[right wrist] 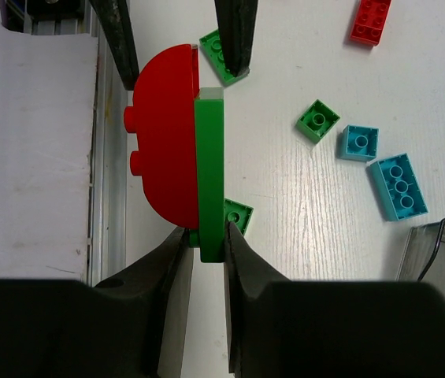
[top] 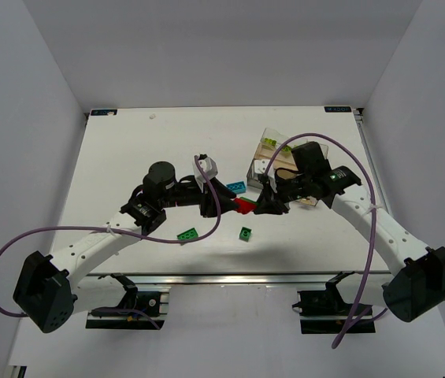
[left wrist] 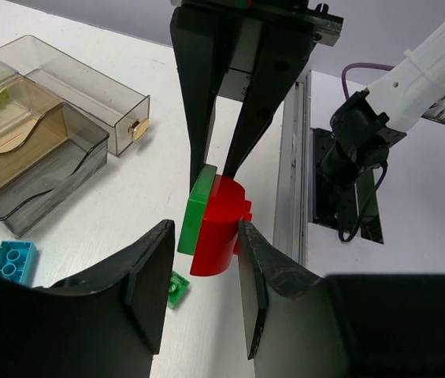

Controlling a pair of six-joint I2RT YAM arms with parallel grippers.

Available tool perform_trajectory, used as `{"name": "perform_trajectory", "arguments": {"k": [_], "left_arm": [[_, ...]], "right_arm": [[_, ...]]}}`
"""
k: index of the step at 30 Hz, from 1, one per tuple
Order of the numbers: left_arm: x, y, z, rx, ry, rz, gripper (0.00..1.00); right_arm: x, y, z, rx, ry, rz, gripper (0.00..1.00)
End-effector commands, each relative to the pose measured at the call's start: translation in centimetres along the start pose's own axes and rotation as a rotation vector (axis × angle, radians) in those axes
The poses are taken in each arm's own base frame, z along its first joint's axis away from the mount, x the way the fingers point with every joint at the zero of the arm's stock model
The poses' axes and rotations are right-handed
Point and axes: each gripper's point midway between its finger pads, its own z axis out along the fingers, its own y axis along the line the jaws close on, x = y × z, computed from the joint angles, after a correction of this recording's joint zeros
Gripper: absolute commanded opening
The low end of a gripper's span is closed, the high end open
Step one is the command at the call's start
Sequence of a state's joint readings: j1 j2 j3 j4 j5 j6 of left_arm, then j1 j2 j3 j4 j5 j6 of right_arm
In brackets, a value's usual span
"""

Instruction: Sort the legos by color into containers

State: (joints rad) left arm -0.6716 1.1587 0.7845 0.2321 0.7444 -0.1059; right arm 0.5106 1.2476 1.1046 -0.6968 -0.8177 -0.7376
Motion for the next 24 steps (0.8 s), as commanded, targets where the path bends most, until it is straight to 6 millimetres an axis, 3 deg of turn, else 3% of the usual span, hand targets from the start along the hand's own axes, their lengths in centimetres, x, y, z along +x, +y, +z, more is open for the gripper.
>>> {"name": "perform_trajectory", "arguments": {"k": [1, 13, 17, 24], "left_arm": [[-1.21, -0.89, 0.22, 0.047, -0.022, 0.011, 0.47], [-0.90, -0.88, 0.31, 0.051, -0.013, -0.005, 0.56], [-1.00, -0.87, 0.37, 0.053, -0.015, -0.003, 0.48], [-0.68, -0.98, 0.73, 0.077, -0.010, -0.026, 0.19]], "right_arm": [[-1.97, -0.64, -0.21, 0.015, -0.041, -0.047, 0.00], [-2.29, -0.70, -0.11, 0.010, -0.052, -0.030, 0.00], [-2.14, -0.78, -0.01, 0.009, -0.049, -0.026, 0.00], [-2.40, -0.80, -0.04, 0.008, -0.055, -0.026, 0.00]]}}
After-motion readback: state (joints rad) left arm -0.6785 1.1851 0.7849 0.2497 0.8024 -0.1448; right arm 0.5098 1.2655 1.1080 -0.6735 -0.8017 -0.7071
